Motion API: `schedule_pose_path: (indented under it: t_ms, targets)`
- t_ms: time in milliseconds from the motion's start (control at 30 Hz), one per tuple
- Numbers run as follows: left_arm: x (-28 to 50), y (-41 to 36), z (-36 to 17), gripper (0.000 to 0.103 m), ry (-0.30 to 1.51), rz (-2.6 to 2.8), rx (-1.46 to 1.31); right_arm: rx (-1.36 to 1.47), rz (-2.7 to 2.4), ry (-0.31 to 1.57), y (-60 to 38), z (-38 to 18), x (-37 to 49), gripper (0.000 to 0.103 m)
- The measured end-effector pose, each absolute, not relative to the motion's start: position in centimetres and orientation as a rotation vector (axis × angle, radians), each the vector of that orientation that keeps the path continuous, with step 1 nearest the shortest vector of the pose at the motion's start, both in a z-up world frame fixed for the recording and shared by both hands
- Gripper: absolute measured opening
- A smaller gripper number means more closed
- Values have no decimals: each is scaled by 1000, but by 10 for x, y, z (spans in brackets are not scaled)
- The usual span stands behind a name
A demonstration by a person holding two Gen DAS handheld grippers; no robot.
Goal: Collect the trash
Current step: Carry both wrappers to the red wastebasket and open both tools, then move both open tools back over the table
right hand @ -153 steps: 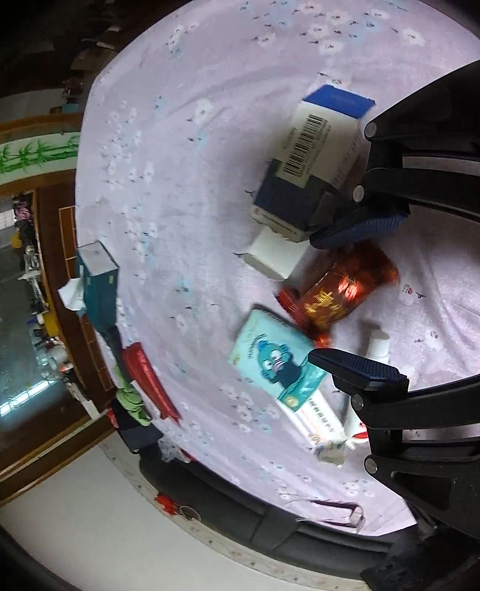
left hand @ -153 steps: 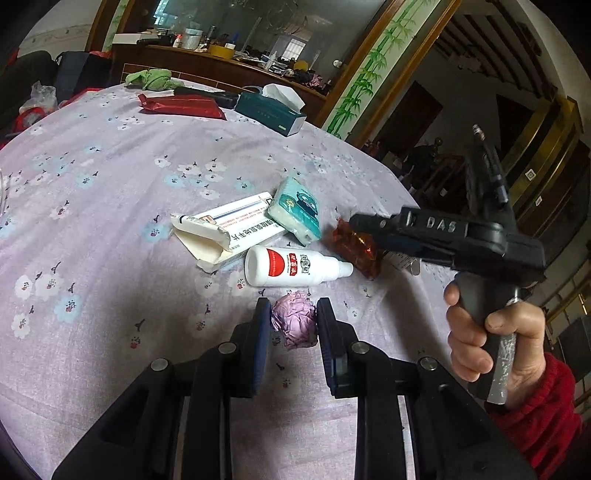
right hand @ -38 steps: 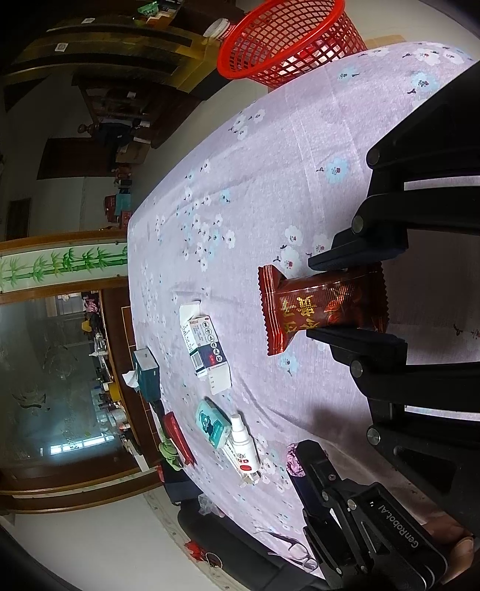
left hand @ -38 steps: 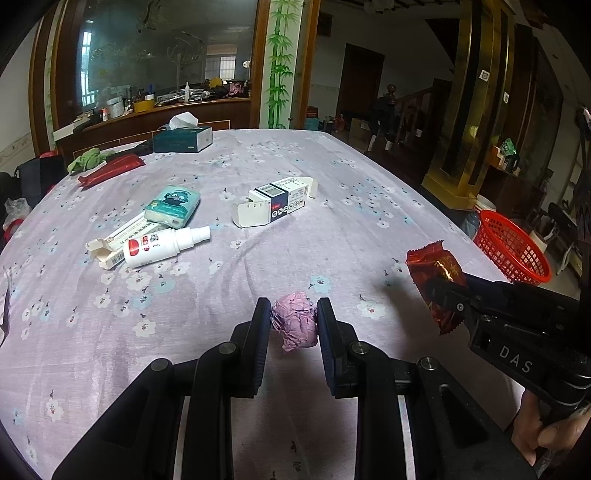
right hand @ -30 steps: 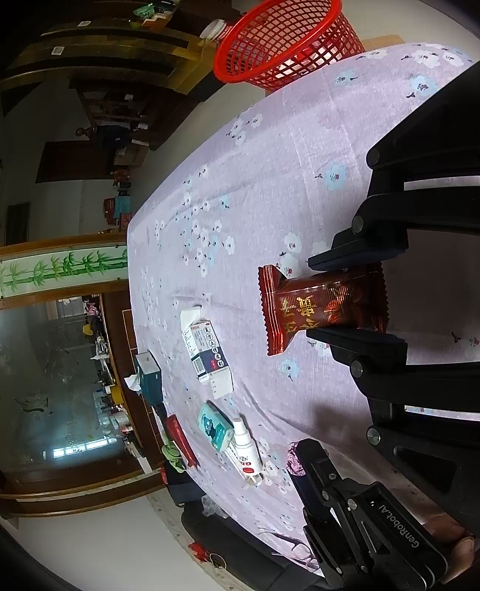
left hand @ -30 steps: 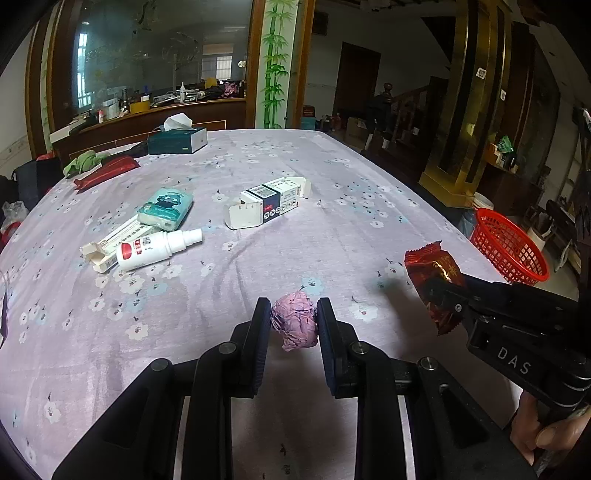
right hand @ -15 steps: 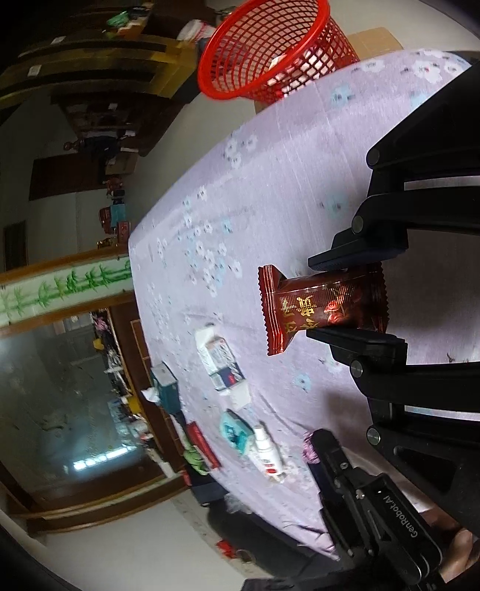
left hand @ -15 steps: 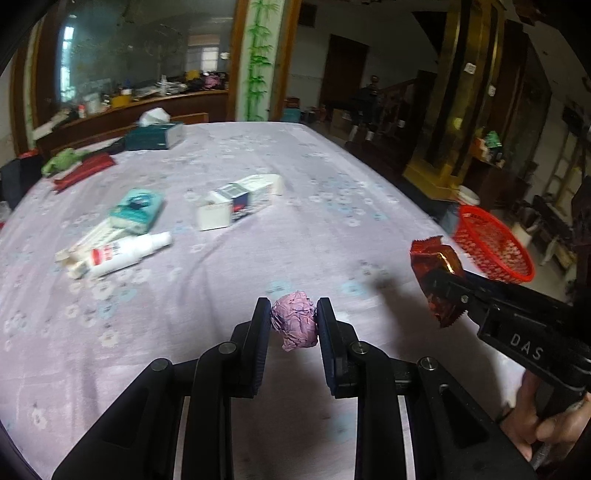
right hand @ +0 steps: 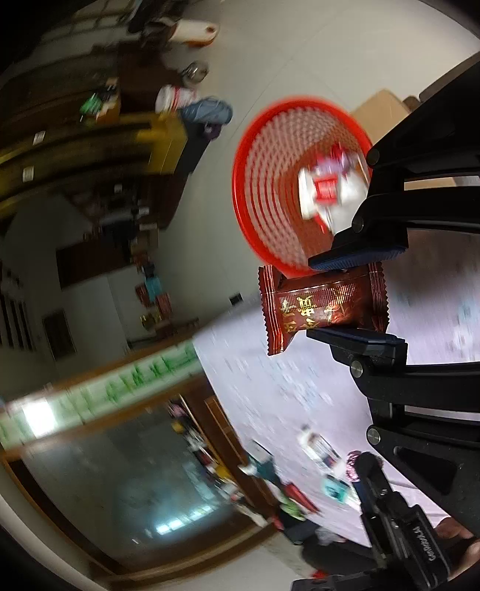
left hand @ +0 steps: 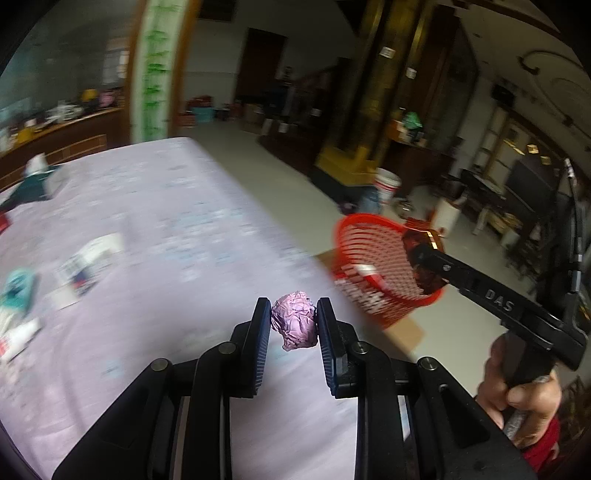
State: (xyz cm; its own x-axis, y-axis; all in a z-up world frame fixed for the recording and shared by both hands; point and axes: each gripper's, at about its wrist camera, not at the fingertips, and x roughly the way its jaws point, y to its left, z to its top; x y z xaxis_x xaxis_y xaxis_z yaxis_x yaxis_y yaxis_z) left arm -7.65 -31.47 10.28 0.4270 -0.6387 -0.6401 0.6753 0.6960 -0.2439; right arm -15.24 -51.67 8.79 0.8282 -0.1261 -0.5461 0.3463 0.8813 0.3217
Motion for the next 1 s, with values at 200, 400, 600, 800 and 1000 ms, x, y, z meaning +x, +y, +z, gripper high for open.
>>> schedule_pose_path:
  t_ms: [200,400,600,800,1000]
  targets:
    - [-72,-393,103,24,832,-934,59,502,-338,537,-579,90,-161,32]
    - [-61,-463,97,24,865,-979,75,545,-370,554,-612,85,-150,34]
    - [-47,-477,91,66,883,-939,32,575,-425,555,-637,79,-147,50]
    - [-48,-438,95,66,864,-923,33,575,-387,540,-621,82,-155,50]
    - [-68,-375,109,66,796,-866,69,513,-244,544,-557,93,-150,55]
